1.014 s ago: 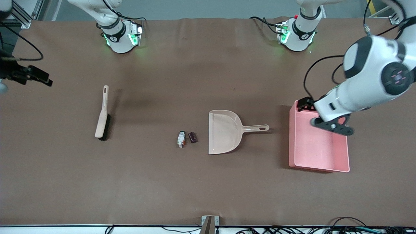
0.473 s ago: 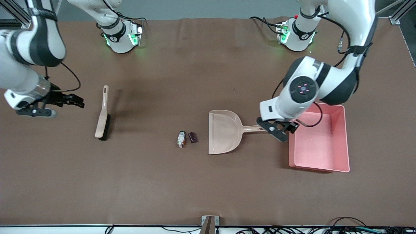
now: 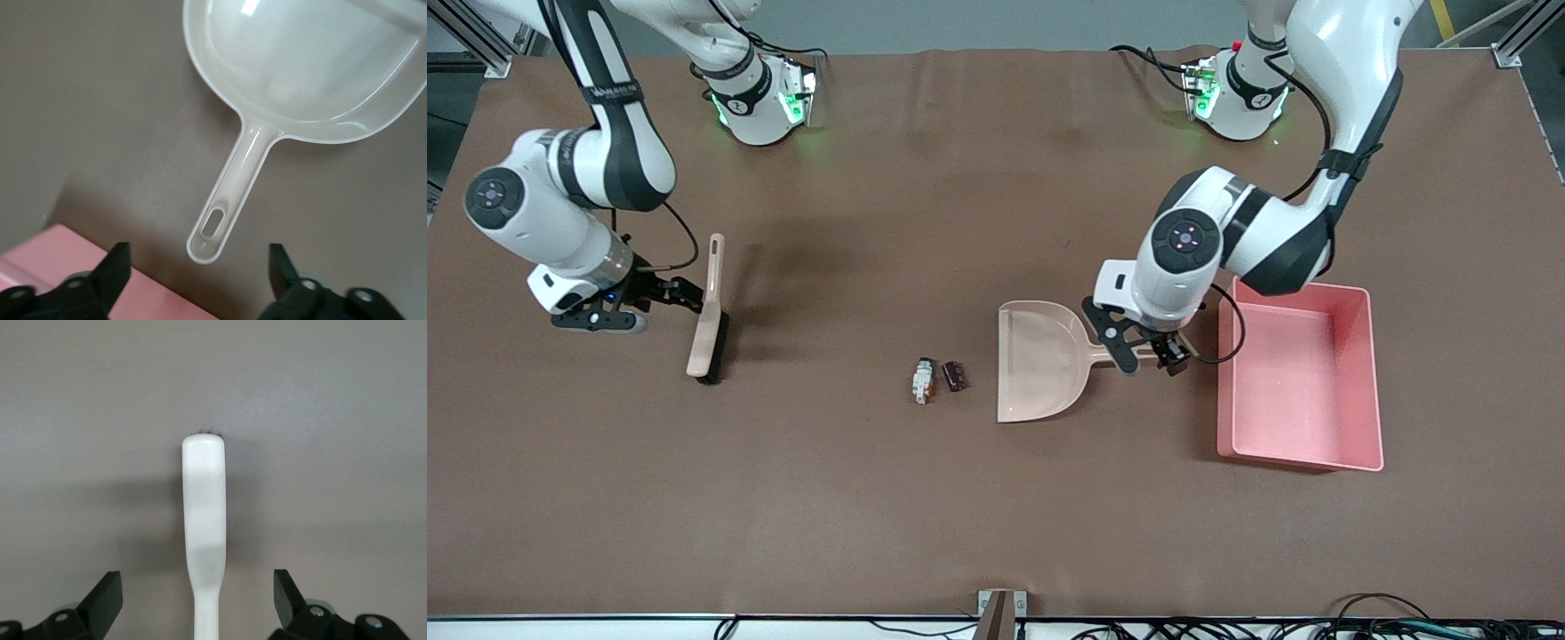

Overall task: Clean e-waste and dump in bin
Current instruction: 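Grasp the dustpan handle with the left gripper while the right gripper grasps the brush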

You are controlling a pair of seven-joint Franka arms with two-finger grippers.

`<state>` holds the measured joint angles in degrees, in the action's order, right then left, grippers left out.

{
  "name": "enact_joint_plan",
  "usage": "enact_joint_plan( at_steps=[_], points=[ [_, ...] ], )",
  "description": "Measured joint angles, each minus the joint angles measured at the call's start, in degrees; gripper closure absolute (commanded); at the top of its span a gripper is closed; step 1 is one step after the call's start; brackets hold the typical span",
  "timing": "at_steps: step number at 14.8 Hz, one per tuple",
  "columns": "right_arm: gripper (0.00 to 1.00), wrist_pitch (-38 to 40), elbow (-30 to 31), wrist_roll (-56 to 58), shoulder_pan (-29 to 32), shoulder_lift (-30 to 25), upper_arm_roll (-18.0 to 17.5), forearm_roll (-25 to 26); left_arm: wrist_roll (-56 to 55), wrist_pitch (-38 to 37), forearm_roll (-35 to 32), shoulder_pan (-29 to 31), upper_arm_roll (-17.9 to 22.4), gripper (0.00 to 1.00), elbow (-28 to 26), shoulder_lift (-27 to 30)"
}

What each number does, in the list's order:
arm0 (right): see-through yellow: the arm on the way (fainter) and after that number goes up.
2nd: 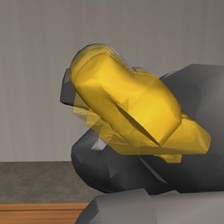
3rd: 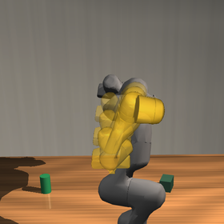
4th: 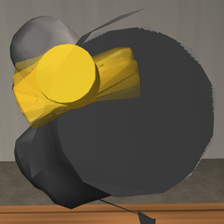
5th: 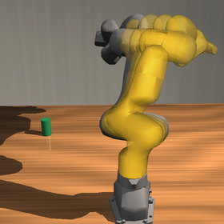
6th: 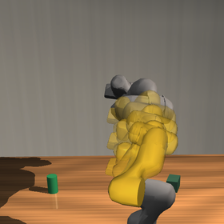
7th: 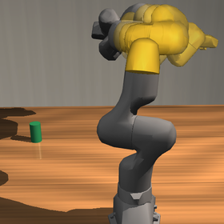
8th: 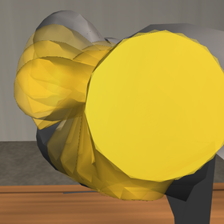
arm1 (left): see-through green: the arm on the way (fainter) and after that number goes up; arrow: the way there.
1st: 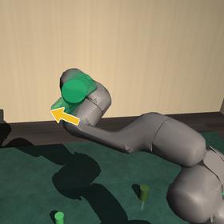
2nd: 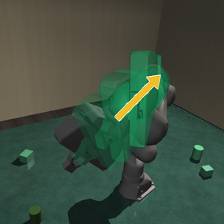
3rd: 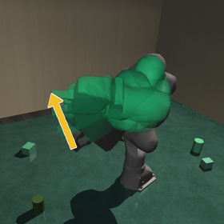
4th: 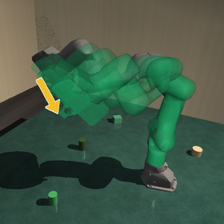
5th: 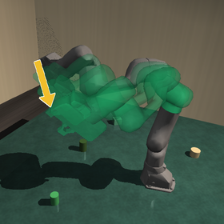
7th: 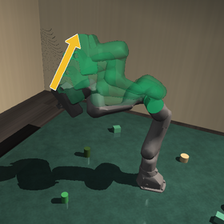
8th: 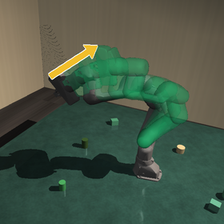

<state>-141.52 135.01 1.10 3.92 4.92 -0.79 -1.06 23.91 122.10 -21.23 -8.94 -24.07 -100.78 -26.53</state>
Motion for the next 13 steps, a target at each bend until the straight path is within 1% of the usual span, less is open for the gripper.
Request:
enact_joint_plan(
  at_steps=[3,4,5,7,9,13],
  points=[
    [0.0,-8.07,3.34,0.0,-0.01,3.9,0.01,0.01,0.61,1.61,-2.6,-1.36,-1.12,0.23,-1.37,-1.05],
    [0.0,-9.56,3.78,0.0,-0.01,4.9,0.01,0.01,0.78,1.88,-3.02,-1.93,-1.19,0.25,-1.4,-1.42],
    [0.0,-10.57,3.96,0.0,-0.01,5.78,0.01,0.01,0.81,2.26,-4.12,-2.38,-1.23,0.29,-1.41,-1.81],
    [0.01,-11.62,4.01,0.0,-0.02,7.11,0.01,0.01,0.81,3.95,-6.38,-2.61,-1.24,0.32,-1.45,-2.93],
    [0.06,-12.01,4.01,0.0,-0.04,7.77,-0.01,0.01,0.87,5.71,-6.95,-2.48,-1.21,0.32,-1.46,-4.24],
    [0.27,-12.01,4.03,0.0,-0.04,8.1,-0.01,0.01,1.07,6.83,-9.42,-2.45,-1.21,0.33,-1.45,-5.63]
  ],
)
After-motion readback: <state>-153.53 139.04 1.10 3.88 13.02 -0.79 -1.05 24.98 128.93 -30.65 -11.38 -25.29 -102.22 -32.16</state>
